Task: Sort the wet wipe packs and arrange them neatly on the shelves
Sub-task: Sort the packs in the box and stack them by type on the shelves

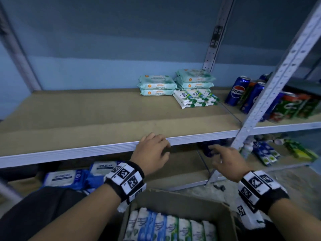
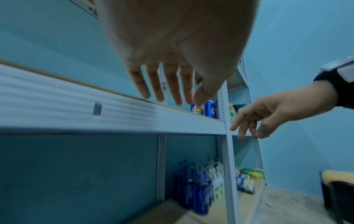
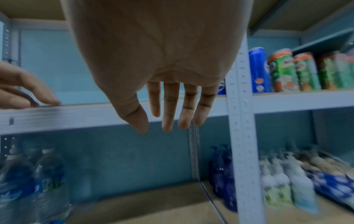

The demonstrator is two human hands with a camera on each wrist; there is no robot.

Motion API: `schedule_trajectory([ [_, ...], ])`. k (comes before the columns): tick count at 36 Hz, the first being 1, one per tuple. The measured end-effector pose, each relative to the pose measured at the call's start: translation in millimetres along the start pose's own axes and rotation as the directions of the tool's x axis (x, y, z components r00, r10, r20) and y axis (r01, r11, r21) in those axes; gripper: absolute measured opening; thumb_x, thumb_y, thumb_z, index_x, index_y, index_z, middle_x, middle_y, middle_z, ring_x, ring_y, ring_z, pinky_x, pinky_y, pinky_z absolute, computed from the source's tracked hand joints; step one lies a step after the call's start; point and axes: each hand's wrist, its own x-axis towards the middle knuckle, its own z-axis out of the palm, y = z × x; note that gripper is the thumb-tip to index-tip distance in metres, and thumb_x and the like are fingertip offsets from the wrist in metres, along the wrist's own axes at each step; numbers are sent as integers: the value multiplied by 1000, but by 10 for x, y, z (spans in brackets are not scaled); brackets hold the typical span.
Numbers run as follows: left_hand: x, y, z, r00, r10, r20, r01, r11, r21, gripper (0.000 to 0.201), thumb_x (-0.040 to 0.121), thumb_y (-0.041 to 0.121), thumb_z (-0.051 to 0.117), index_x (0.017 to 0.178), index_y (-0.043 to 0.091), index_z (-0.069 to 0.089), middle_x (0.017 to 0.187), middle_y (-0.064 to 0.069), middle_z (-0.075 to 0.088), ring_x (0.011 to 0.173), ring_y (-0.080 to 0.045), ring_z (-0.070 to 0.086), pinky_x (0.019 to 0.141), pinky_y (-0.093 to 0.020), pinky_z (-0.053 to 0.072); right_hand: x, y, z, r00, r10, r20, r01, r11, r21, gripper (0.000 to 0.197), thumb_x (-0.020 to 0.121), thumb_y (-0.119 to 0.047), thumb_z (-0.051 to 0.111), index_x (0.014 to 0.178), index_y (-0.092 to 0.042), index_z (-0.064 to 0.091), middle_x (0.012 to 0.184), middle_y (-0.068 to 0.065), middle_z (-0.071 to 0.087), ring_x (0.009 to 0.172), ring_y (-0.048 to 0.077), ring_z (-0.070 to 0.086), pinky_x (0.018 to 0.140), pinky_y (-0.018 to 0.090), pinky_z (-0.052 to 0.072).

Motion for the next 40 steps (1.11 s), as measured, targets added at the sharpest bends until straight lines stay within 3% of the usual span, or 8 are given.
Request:
schedule_trajectory([
  [4,-306,99,229,998,32,-47,-34,999,-41,16,84,31,54,95,25,64,101,10,60,100,-15,50,85,-32,44,-376,262,414,987,121,105,-124,992,28,49,85,-25,68,131,-21,55,119,4,66,103,26,62,85,33,49],
  [9,-831,14,702,970,-132,204,143,989,-39,25,87,30,61,111,26,64,113,8,57,109,-17,48,93,-39,46,-777,617,995,956,237,172,-257,960,108,57,83,-21,72,137,-19,54,132,5,61,118,23,59,101,32,47],
  [14,-1247,-213,967,813,-389,433,400,914,69,43,89,33,60,130,24,52,133,1,49,124,-25,44,101,-37,41,-1118,823,1397,891,330,312,-356,934,30,62,78,-38,64,136,-22,52,130,8,60,118,28,59,99,38,48],
  [18,-1521,-400,1172,664,-524,533,551,825,124,68,91,38,57,148,13,29,144,-13,40,114,-32,53,91,-36,47,-1386,952,1615,859,425,285,-430,902,-49,62,88,-30,60,145,-17,42,144,18,43,126,42,47,103,46,42],
  [27,-1904,-595,1554,469,-638,611,727,672,144,89,91,26,58,157,20,-1,119,-14,62,92,-29,63,76,-36,55,-1563,1272,1998,702,574,422,-627,779,-17,43,102,-19,45,144,-9,37,140,26,46,124,43,49,103,45,42],
  [31,-1936,-495,1404,468,-670,577,707,675,210,74,96,16,50,156,28,8,122,-19,61,102,-33,62,75,-32,49,-1637,1381,2118,655,542,527,-580,807,-109,39,102,-14,43,141,-17,44,139,14,52,117,33,57,91,35,49],
  [34,-1931,-453,1376,465,-666,583,670,696,259,78,94,12,50,157,20,5,123,-20,61,108,-34,61,79,-32,50,-1620,1475,2186,704,511,494,-539,837,-97,35,97,-21,49,131,-27,53,129,8,60,104,31,63,76,33,49],
  [40,-1971,-461,1286,519,-637,570,629,736,251,94,90,16,58,156,21,-8,120,-18,63,107,-31,62,82,-32,51,-1539,1467,2075,687,499,529,-497,853,-159,27,97,-26,51,123,-24,57,130,5,60,109,29,60,75,28,44],
])
